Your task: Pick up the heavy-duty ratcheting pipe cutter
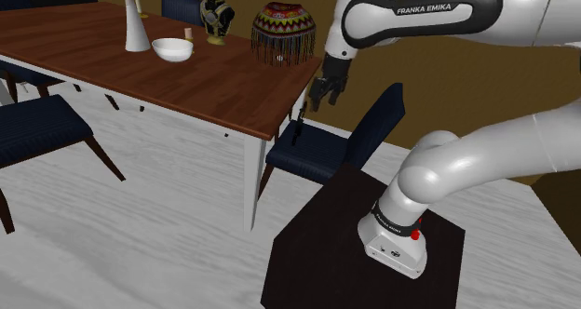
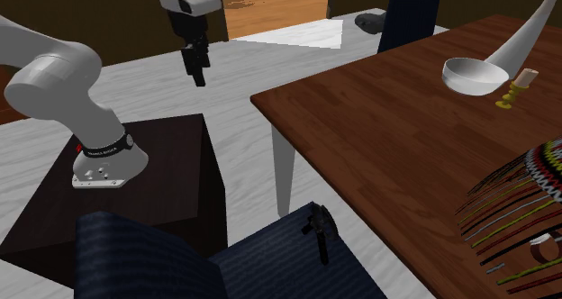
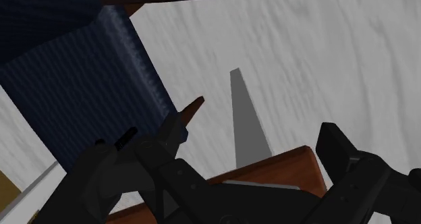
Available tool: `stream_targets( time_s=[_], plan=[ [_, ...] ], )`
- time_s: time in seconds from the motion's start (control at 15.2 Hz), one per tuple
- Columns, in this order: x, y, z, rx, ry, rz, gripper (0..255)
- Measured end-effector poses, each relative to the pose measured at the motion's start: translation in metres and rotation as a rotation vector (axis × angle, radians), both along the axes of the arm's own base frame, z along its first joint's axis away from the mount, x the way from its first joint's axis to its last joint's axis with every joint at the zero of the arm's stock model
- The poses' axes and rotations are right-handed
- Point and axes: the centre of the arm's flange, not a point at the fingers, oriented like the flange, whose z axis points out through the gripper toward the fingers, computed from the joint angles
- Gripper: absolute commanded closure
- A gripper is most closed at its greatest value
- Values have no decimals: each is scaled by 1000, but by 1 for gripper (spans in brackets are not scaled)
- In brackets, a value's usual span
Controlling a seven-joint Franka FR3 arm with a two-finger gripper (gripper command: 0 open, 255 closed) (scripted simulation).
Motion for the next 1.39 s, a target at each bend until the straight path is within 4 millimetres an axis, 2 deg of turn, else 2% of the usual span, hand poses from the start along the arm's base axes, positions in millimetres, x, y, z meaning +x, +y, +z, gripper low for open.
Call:
stream_targets(
  time_s=[0.53,1.19,1.39],
  plan=[
    [39,-45,-73,-30,-78,-86,0],
    [83,-115,-162,-68,-175,-194,0],
    [106,-136,-188,-80,-205,-226,0]
  ],
)
